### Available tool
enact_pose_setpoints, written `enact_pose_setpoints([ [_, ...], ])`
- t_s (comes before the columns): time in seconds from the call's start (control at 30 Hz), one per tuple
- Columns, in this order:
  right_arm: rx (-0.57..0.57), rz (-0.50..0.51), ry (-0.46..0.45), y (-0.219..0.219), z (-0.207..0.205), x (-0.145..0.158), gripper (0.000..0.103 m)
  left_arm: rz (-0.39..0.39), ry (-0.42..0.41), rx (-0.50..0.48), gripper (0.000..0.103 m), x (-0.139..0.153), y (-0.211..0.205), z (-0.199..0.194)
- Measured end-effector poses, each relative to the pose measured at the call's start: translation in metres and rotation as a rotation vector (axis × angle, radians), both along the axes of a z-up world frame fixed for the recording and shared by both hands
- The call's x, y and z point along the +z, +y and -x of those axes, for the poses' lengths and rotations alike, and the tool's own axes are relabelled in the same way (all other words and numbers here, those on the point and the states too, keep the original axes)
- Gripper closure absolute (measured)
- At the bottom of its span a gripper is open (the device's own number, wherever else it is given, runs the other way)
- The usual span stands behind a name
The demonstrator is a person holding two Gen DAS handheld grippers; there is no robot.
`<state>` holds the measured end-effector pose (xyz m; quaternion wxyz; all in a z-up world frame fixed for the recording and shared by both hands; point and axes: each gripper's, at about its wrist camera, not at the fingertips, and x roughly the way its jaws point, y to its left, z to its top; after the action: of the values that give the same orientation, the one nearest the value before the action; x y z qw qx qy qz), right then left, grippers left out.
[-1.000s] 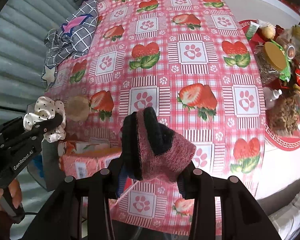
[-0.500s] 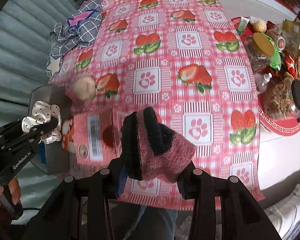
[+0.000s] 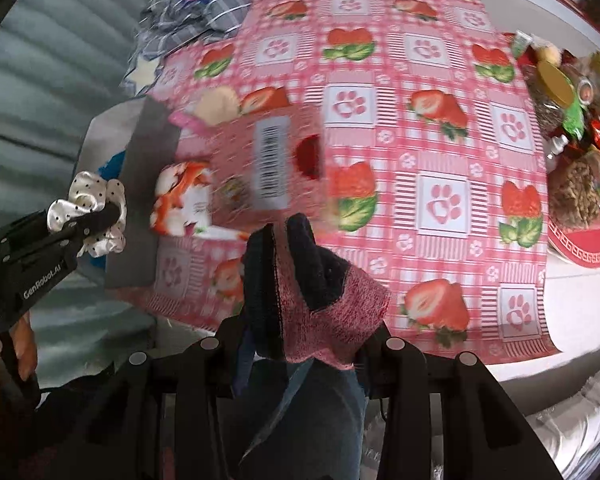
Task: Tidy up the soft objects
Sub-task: 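Lift and carry the polka-dot scrunchie and pink-black sock over the white box with both grippers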
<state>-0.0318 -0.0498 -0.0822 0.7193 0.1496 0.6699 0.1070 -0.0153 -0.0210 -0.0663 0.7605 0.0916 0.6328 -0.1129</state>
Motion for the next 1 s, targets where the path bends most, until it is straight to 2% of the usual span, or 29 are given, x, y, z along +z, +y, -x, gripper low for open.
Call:
enact_pose_setpoints([
  [0.4,0.195,0.019,-0.043,0.071,-0.021,0.022,0.061,0.016,-0.036,0.188,0.083,0.01,0.073,0.011],
  [1.0,0.521,-0.003,-0.104,0.196,-0.067,0.047,0.061,0.014,-0.025,0.448,0.083,0.0,0.161,0.028],
])
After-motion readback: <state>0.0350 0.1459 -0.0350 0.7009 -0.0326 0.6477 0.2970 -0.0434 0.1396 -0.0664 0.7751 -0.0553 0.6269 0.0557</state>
